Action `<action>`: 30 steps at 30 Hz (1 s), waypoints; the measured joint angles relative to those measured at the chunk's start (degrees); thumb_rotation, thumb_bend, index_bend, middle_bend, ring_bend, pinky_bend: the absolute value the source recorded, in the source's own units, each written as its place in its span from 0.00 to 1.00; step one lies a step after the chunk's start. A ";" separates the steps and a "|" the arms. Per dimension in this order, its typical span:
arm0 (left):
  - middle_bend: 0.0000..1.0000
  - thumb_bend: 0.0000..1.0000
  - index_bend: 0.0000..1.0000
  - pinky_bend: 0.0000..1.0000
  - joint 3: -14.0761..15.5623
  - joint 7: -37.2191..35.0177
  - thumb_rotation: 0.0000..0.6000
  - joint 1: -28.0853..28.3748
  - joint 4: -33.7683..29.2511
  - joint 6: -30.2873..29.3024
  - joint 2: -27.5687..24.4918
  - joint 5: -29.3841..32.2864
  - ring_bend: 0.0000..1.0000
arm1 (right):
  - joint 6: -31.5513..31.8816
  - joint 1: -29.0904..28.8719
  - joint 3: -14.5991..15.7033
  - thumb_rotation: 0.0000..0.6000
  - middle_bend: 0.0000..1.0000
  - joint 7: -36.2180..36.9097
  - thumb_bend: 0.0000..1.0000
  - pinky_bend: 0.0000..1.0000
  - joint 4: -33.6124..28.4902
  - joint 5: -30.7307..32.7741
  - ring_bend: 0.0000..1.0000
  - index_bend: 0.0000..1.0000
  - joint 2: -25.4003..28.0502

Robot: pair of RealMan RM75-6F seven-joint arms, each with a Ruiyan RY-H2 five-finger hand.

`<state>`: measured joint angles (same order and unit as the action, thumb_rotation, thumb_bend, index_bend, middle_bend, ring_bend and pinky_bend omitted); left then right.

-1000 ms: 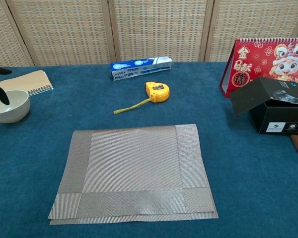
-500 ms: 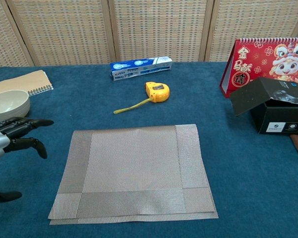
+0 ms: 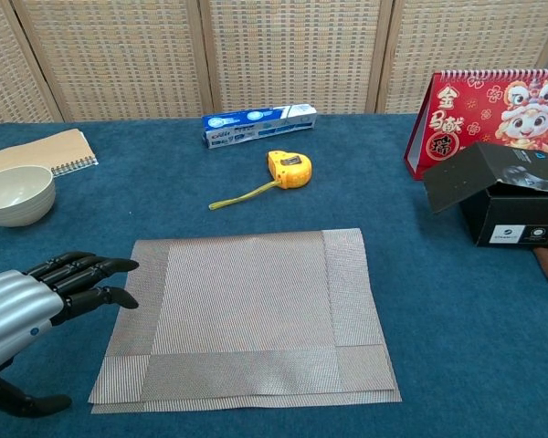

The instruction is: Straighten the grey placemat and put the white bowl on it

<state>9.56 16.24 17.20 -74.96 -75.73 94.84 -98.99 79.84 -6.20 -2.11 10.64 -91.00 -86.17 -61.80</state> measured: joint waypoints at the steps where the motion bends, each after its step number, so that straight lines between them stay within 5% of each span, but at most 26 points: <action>1: 0.00 0.14 0.19 0.00 -0.06 0.18 1.00 -0.04 0.12 0.12 0.20 0.04 0.00 | 0.01 0.01 -0.01 1.00 0.00 0.11 0.08 0.00 0.00 0.03 0.00 0.14 0.03; 30: 0.00 0.23 0.25 0.00 -1.99 0.10 1.00 -0.56 2.86 1.09 4.95 1.08 0.00 | 0.19 0.08 0.00 1.00 0.00 1.50 0.08 0.00 -0.36 -0.18 0.00 0.14 0.46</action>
<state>7.57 16.35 16.64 -72.09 -74.65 99.79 -97.92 80.02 -6.13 -2.11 12.14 -91.37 -86.36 -61.35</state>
